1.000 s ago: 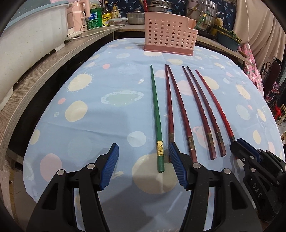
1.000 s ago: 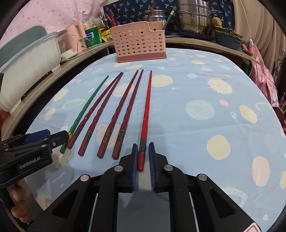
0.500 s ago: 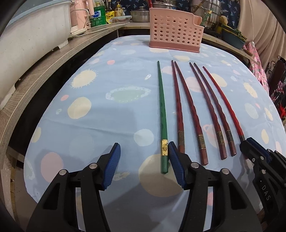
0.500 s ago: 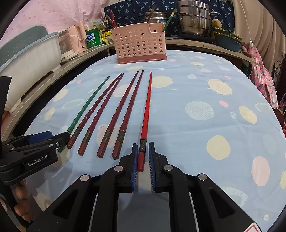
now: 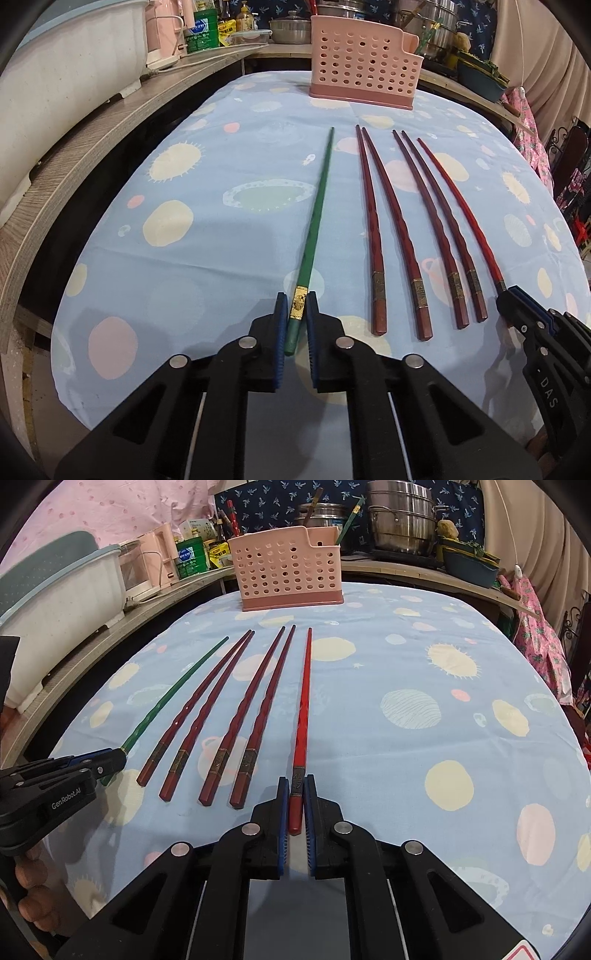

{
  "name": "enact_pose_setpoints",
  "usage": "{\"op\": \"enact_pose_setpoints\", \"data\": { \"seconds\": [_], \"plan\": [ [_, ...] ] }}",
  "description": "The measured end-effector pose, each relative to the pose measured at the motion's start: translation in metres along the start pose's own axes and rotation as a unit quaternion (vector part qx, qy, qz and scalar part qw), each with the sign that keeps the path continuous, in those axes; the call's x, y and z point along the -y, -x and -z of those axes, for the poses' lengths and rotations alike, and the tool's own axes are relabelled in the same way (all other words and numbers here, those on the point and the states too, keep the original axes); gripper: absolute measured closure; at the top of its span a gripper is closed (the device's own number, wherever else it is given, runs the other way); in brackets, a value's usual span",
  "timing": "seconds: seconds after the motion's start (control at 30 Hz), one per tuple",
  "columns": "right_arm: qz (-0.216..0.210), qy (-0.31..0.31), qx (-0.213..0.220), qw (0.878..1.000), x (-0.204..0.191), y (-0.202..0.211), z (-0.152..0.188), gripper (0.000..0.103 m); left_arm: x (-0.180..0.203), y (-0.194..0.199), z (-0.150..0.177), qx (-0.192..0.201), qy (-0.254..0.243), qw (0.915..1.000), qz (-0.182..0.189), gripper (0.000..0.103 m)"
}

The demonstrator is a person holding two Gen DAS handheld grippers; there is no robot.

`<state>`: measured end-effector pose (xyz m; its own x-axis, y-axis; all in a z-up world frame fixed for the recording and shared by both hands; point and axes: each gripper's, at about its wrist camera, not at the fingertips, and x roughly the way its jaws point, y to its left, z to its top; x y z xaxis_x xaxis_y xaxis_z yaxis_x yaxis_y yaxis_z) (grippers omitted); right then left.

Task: Organize utensils
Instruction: 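Close the right tool on a red chopstick while the left tool grasps a green chopstick, then lift both held chopsticks and carry them above the pink basket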

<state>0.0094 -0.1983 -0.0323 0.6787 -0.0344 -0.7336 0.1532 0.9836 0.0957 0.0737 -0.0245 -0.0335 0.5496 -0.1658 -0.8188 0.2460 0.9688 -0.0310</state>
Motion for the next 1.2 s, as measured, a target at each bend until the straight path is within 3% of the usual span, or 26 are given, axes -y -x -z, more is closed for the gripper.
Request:
{"op": "enact_pose_setpoints", "data": {
  "seconds": [0.23,0.63,0.97,1.2],
  "plan": [
    [-0.011,-0.007,0.011,1.0,0.001,0.024,-0.018,0.096,-0.007,0.022,-0.018,0.009,0.012,0.9999,0.007,0.096],
    [-0.016,-0.03,0.108,0.994,0.021,0.093,-0.101,0.096,-0.017,0.084,-0.082,0.068,0.035,0.9966,0.027,0.096],
    [-0.022,-0.042,0.164,0.985,0.036,0.113,-0.18,0.096,-0.014,0.116,-0.164,0.11,0.042,0.9921,0.042,0.096],
    [-0.054,-0.069,0.201,0.976,0.047,0.117,-0.242,0.096,-0.012,0.132,-0.23,0.139,0.05,0.9868,0.065,0.096]
  ]
}}
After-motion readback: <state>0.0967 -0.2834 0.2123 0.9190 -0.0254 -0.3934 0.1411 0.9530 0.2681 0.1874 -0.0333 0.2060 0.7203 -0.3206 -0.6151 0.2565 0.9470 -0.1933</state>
